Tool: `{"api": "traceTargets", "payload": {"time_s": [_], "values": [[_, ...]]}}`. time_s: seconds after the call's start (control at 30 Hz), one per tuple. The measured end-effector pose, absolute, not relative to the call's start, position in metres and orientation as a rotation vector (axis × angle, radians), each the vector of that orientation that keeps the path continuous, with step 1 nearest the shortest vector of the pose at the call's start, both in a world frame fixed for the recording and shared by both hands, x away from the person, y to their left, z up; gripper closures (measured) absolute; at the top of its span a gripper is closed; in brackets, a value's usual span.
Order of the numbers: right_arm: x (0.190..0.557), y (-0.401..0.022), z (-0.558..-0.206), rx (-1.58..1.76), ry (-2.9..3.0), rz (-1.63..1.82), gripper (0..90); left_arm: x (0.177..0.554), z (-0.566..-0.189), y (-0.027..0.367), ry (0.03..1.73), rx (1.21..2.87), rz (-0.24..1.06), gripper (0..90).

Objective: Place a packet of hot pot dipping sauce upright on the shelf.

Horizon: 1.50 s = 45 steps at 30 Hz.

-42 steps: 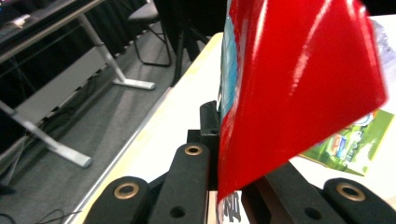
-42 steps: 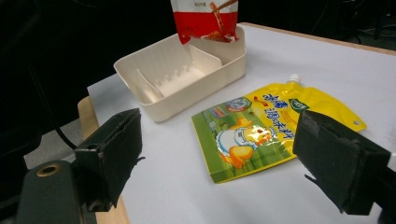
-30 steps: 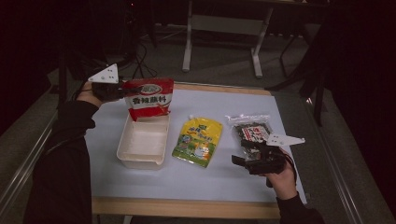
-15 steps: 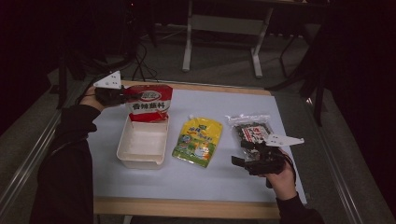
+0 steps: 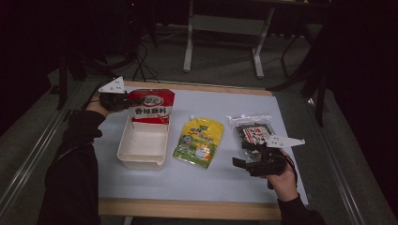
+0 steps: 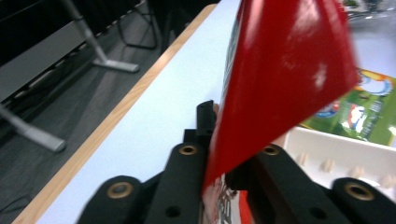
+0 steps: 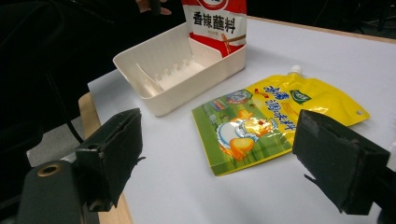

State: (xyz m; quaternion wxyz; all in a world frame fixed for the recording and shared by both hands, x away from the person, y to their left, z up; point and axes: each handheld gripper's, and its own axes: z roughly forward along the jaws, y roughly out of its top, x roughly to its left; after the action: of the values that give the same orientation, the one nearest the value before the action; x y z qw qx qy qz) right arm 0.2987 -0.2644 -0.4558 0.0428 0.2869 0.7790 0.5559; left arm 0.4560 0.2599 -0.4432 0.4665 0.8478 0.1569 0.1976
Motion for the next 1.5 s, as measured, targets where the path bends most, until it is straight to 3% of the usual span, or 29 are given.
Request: {"api": "traceTargets", "payload": {"time_s": [0.07,0.23,0.37,0.43,0.6,0.73,0.8,1.03,1.5], "values": [[0.298,-0.265,-0.455,0.877,2.381,1.706,15.5,0.456,-0.44,0.259,0.434,2.097,0.497,75.9],[0.298,-0.266,-0.454,0.873,2.374,1.704,15.5,0.451,-0.43,0.258,0.478,2.096,0.504,69.7],[0.297,-0.267,-0.453,0.867,2.373,1.703,15.5,0.444,-0.424,0.26,0.511,2.064,0.559,57.1],[0.297,-0.267,-0.452,0.867,2.374,1.703,15.5,0.438,-0.419,0.263,0.519,2.029,0.565,55.8],[0.296,-0.267,-0.452,0.86,2.376,1.692,15.5,0.425,-0.409,0.267,0.639,1.959,0.556,40.4],[0.296,-0.268,-0.451,0.858,2.375,1.687,15.5,0.412,-0.403,0.266,0.72,1.909,0.569,21.4],[0.297,-0.269,-0.452,0.856,2.375,1.682,15.5,0.407,-0.399,0.268,0.739,1.877,0.533,20.8],[0.298,-0.272,-0.451,0.845,2.366,1.662,15.5,0.387,-0.383,0.267,0.796,1.861,0.547,3.2],[0.305,-0.293,-0.454,0.919,2.313,1.586,13.4,0.337,-0.379,0.249,0.801,1.86,0.563,2.0]]}}
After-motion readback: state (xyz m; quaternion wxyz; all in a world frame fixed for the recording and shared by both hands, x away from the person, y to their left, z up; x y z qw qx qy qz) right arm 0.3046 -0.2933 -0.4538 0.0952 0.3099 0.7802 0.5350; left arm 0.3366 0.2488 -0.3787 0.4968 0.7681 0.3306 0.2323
